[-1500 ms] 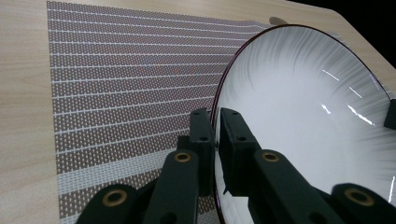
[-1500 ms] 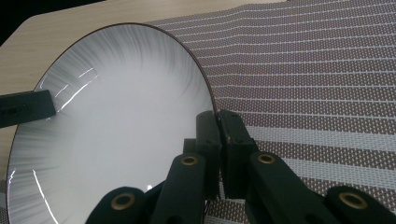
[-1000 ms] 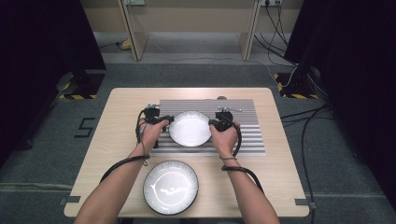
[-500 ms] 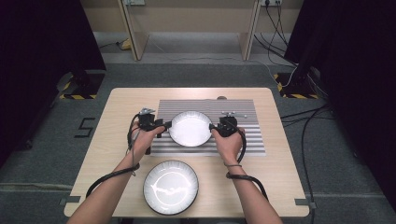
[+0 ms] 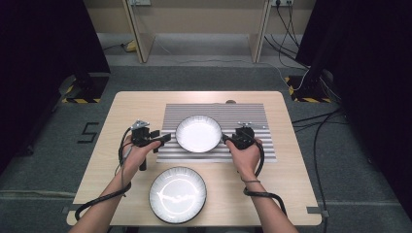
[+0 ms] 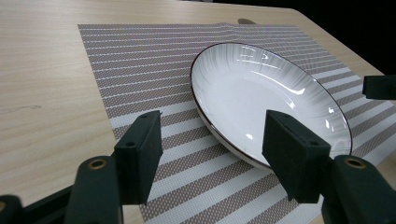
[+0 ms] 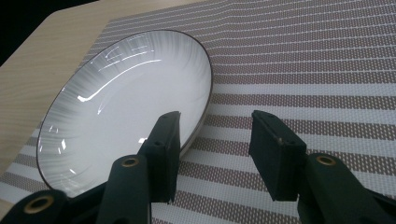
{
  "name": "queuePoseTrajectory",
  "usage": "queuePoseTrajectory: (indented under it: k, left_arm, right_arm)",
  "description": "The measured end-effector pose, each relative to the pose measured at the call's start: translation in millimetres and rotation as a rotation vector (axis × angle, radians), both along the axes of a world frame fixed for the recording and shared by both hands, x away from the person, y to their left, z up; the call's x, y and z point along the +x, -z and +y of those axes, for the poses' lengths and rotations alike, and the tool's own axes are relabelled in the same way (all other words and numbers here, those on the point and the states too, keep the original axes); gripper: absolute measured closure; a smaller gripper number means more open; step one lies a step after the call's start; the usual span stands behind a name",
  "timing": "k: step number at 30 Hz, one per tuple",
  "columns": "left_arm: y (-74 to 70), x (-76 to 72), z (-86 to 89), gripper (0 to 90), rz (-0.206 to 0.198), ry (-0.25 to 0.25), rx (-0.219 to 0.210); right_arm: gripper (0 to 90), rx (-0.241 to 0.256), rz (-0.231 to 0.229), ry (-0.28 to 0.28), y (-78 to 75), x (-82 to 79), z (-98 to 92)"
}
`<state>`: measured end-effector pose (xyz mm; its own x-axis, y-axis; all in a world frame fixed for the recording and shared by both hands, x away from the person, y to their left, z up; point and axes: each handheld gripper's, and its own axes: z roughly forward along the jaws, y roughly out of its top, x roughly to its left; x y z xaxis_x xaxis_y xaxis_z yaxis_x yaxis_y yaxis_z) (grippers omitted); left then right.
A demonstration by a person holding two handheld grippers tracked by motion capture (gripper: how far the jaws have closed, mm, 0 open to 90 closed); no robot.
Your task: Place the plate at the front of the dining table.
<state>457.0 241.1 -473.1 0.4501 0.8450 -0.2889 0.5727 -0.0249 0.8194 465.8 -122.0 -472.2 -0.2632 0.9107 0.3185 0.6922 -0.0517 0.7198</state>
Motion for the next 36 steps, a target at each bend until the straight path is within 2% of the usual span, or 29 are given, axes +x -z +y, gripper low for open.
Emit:
queuePoseTrajectory:
  k: [16,26,36]
  left_arm:
    - [3.1,-30.0,30.7,37.0,-0.025,-0.028,0.002]
    - [2.4,-45.4,39.1,37.1,-0.043,-0.023,0.009]
    - [8.6,-59.2,47.7,37.1,-0.040,-0.024,0.017]
  right_arm:
    - [51.3,-0.001,0.018,0.011,7.3,-27.9,-29.0]
    - [50.6,0.005,0.014,0.017,11.0,-45.3,-44.4]
    - [49.9,-0.004,0.009,0.026,11.3,-62.0,-57.5]
